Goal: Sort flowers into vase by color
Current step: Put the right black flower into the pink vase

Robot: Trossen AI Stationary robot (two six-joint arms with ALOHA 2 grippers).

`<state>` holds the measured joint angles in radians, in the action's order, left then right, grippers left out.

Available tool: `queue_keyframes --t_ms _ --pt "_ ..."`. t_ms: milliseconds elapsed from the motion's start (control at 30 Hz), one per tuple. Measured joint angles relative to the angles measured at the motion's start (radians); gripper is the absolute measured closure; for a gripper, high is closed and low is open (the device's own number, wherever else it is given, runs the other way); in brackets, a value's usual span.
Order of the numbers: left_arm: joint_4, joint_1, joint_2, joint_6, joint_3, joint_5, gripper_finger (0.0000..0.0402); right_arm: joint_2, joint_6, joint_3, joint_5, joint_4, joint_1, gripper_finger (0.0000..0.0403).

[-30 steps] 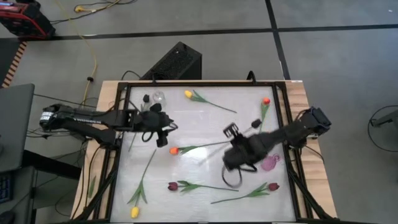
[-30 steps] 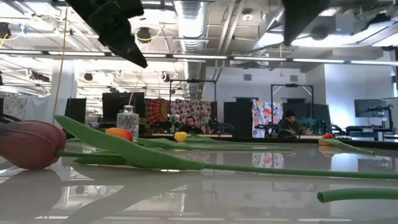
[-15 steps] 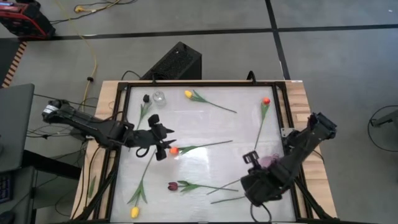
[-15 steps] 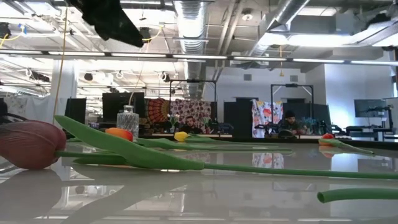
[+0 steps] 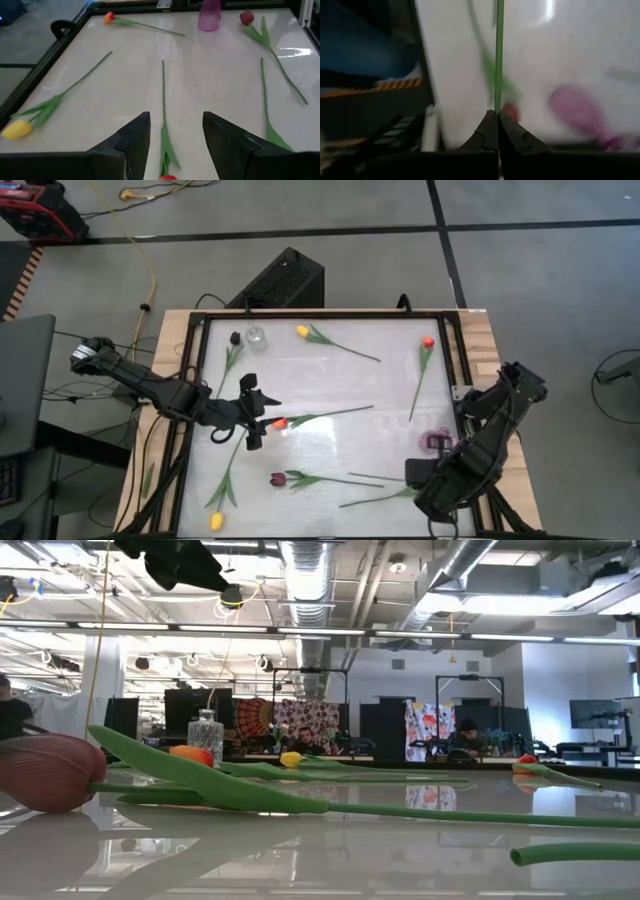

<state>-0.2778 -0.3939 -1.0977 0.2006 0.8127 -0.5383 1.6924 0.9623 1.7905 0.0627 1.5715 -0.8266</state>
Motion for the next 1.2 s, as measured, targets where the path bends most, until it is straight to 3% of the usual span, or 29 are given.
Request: queue_keyframes --t_ms 100,200,567,833,1033,1200 --pt "0.001 0.001 0.0 -0.04 0.0 -0.031 0.023 0.0 0.07 0.0 0.113 0.0 -0.01 0.0383" --pt "0.008 0.011 0.0 -0.096 0.0 -0.064 0.023 -0.007 0.096 0.0 0.162 0.0 -0.007 0.0383" --pt "0.148 0.076 0.0 -0.317 0.0 -0.069 0.023 -0.114 0.121 0.0 0.209 -0.001 0.1 0.0383" --pt "0.227 0.15 0.0 -0.441 -0.001 0.028 0.023 -0.237 0.335 0.0 0.236 -0.001 0.164 0.0383" --pt "0.28 0.202 0.0 -0.521 -0.001 0.048 0.023 -0.285 0.589 -0.001 0.418 0.0 0.155 0.0383" --pt "0.285 0.248 0.0 -0.534 -0.001 0.142 0.023 -0.32 0.74 -0.001 0.527 0.0 0.145 0.0383"
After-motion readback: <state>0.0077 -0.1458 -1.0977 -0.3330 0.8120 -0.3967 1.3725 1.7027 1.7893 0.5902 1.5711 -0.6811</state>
